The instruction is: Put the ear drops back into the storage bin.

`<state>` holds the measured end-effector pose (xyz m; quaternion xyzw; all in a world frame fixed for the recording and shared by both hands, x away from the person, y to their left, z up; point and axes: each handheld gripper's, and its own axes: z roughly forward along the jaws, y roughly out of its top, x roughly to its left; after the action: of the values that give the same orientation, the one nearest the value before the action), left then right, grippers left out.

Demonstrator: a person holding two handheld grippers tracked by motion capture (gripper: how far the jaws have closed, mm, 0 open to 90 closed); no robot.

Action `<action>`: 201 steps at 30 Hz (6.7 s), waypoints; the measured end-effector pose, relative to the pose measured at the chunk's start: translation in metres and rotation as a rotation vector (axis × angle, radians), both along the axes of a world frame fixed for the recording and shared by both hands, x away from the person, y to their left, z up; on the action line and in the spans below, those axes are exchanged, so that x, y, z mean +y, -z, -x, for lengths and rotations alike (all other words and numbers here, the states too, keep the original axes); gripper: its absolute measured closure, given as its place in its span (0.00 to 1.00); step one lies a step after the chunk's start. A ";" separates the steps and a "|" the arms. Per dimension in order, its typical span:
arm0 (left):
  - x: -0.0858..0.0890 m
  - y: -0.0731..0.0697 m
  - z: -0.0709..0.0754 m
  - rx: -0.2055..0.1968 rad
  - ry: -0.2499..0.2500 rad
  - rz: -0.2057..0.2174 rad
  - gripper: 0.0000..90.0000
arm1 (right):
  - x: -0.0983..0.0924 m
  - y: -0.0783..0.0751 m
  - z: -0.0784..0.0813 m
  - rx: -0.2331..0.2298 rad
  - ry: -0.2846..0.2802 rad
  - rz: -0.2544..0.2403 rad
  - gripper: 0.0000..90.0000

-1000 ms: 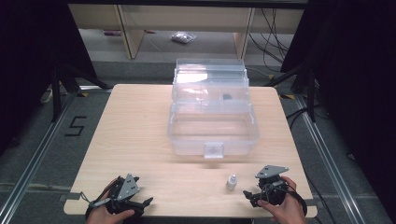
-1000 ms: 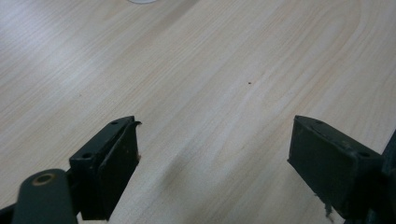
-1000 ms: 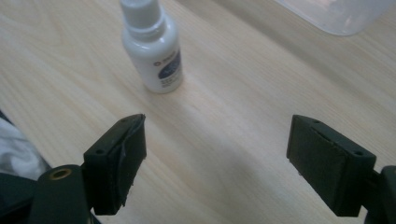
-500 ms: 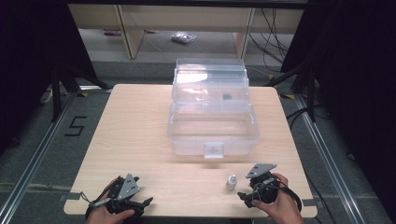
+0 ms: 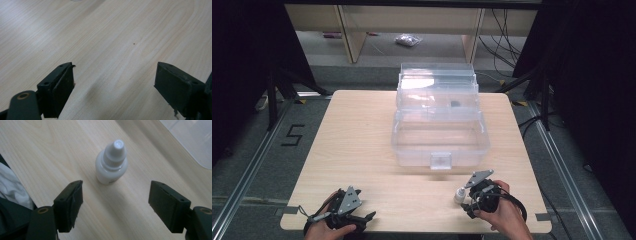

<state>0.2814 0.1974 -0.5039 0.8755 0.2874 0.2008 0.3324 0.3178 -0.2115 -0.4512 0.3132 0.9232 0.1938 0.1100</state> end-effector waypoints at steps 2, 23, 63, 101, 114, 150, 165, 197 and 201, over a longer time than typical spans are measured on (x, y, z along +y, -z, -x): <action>0.000 0.001 0.000 -0.001 0.003 0.008 0.17 | 0.003 0.000 -0.003 0.010 -0.002 0.009 0.33; 0.000 0.000 0.000 0.000 0.004 0.010 0.17 | 0.025 -0.001 -0.023 0.068 -0.069 0.104 0.41; 0.000 0.000 0.000 0.001 0.000 0.000 0.17 | 0.036 -0.012 -0.032 0.103 -0.107 0.120 0.67; 0.000 0.001 -0.001 0.003 0.004 0.008 0.17 | 0.010 -0.071 -0.062 0.107 -0.103 0.103 0.67; 0.000 0.001 0.000 0.010 0.004 0.019 0.17 | 0.004 -0.095 -0.074 0.108 -0.087 0.091 0.67; 0.001 0.001 -0.001 0.004 0.006 0.013 0.17 | 0.000 -0.134 -0.143 0.124 -0.003 0.109 0.67; 0.000 0.002 -0.001 0.007 0.007 0.007 0.17 | 0.002 -0.105 -0.184 0.174 0.067 0.152 0.67; 0.000 0.001 -0.001 0.007 0.006 0.011 0.17 | 0.010 -0.055 -0.210 0.255 0.150 0.168 0.67; 0.000 0.001 -0.001 0.008 0.008 0.011 0.17 | 0.010 -0.048 -0.211 0.279 0.171 0.170 0.67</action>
<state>0.2823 0.1978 -0.5053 0.8756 0.2864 0.1941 0.3370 0.5283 -0.2015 -0.4027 0.4041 0.9125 0.0595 0.0232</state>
